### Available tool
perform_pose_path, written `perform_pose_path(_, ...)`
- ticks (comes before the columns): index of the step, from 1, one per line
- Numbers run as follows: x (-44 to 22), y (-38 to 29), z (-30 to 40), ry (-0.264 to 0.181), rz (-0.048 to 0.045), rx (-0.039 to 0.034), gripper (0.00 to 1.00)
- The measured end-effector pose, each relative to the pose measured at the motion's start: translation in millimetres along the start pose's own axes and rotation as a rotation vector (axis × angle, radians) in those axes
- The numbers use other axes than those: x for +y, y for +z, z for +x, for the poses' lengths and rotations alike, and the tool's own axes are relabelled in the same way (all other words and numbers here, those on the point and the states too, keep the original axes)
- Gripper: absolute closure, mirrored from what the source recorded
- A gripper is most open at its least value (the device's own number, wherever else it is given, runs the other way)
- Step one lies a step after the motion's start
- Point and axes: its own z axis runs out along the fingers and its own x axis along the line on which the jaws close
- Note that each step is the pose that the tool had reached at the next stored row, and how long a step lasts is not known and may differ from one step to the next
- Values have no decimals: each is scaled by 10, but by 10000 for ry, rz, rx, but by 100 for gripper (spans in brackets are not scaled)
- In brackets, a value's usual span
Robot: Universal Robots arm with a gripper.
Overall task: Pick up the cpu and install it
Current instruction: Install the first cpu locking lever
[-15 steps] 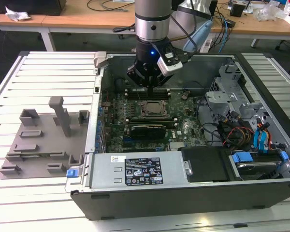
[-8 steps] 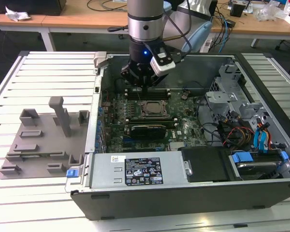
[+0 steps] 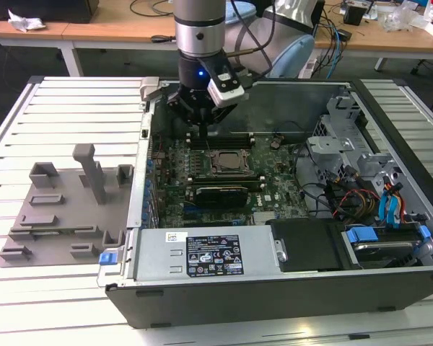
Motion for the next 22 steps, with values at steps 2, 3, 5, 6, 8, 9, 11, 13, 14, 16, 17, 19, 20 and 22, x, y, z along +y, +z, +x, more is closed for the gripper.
perform_pose_path(2,50,7,62,-165,-9,-12,89)
perform_pose_path(3,71,8,64,-265,-14,-18,89)
perform_pose_path(5,109,9,66,-415,-21,-28,89)
perform_pose_path(6,126,10,67,-538,-27,-36,89)
perform_pose_path(8,194,11,71,-888,-43,-58,89)
perform_pose_path(9,226,11,72,-904,-44,-59,89)
perform_pose_path(11,237,12,58,-911,-43,-60,89)
perform_pose_path(13,239,14,23,-909,-44,-60,89)
perform_pose_path(14,239,15,15,-909,-44,-60,89)
perform_pose_path(16,241,17,-17,-908,-44,-59,89)
perform_pose_path(17,242,19,-51,-910,-45,-60,89)
perform_pose_path(19,245,22,-100,-909,-44,-60,89)
perform_pose_path(20,246,23,-119,-909,-44,-59,89)
perform_pose_path(22,247,26,-153,-909,-44,-59,89)
